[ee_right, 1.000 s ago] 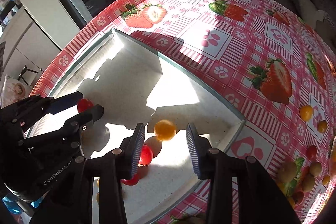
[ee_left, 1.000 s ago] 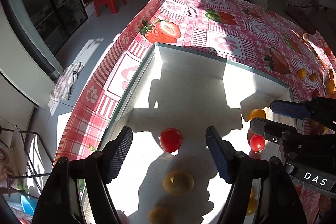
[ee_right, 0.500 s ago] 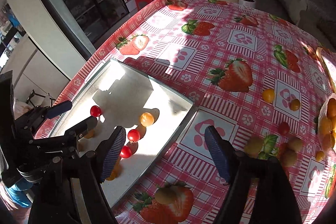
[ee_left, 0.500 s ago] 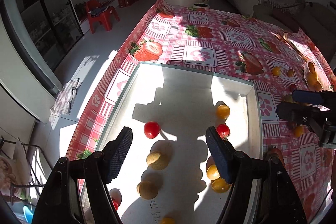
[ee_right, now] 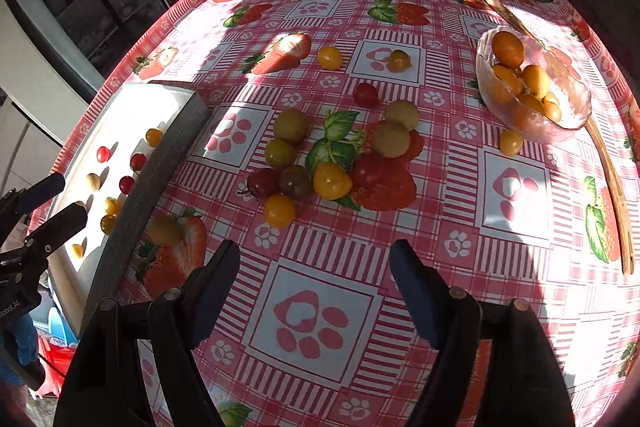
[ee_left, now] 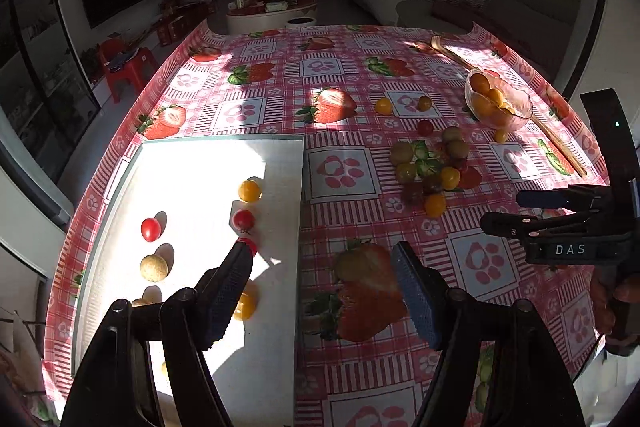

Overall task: Organize fruits
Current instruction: 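Move both grippers back to the fruit pile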

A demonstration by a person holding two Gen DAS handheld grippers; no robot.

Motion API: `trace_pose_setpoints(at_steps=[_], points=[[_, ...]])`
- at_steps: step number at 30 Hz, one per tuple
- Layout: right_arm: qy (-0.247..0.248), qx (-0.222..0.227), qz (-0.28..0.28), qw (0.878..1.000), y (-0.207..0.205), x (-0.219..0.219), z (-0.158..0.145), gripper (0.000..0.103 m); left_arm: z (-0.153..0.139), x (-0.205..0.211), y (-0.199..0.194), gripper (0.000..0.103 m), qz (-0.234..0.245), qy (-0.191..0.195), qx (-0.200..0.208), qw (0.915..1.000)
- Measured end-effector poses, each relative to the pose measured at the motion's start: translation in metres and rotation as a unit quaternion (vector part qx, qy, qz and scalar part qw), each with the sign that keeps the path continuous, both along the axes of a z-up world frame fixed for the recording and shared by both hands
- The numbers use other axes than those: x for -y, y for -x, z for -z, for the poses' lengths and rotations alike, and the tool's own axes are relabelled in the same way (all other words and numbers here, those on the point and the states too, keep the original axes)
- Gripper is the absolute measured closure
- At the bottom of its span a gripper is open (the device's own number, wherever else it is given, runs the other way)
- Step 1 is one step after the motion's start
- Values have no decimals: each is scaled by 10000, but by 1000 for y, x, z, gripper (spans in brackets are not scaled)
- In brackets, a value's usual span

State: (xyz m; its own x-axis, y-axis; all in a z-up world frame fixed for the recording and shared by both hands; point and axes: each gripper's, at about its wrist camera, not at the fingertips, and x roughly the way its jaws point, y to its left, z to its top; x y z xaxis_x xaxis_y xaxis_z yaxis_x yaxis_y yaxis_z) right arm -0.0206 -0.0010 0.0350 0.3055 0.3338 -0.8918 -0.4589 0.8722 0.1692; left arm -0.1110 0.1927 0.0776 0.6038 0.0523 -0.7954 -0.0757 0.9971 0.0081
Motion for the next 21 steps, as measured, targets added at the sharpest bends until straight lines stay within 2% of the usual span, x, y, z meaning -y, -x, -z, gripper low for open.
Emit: trace_pose_setpoints(at_steps=[7,13,17,21], points=[[-13,32,404,9992,-10,42,8,22,20,42,-22,30,137,133,-194,9996],[-23,148,443,9989,-23,46,14,23,40,59,-39,30,74,216,-380,9990],[-163,89,492,9986,-36,46,18,31,49,65,-50,31,21,202,-442,9988],[-477,-25,499,9976,-50,41,17,35,56,69,-60,31,-59,237,-473,9986]])
